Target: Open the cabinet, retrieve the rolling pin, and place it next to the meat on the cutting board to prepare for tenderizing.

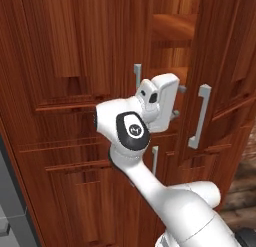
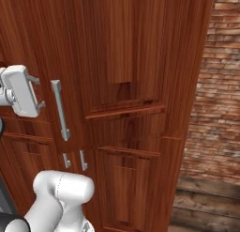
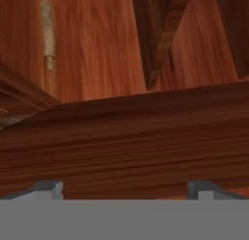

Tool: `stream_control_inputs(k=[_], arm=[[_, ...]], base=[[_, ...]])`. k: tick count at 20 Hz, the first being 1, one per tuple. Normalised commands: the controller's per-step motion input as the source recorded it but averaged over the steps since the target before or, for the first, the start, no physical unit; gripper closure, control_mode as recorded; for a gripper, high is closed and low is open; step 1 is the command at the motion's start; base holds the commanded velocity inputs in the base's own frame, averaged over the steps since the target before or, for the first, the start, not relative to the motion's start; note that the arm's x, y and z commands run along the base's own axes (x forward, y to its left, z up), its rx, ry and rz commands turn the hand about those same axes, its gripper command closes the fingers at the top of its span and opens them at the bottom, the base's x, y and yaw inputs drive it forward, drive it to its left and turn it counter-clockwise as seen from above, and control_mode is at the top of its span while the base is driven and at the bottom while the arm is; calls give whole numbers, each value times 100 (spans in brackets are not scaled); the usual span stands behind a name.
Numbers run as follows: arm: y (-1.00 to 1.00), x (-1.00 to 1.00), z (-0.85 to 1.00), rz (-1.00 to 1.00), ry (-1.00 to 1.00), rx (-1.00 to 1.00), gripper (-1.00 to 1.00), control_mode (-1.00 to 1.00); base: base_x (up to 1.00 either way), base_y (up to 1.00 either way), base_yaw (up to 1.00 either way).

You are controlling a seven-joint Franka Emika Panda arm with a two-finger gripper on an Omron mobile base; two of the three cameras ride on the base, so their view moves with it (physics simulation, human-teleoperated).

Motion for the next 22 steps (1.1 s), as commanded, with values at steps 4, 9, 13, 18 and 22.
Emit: stream_control_inputs(k=[4, 9, 13, 18, 22], arm=[[-84, -80, -19, -21, -2, 9, -100, -100], [-88, -75, -17, -21, -2, 10, -100, -100], [-97, -62, -14, -20, -4, 12, -100, -100], [-100, -50, -10, -17, -6, 13, -100, -100], [-100, -46, -8, -15, -9, 13, -100, -100]], base=[[0, 0, 0], [0, 0, 0], [0, 0, 0], [0, 0, 0], [0, 0, 0]])
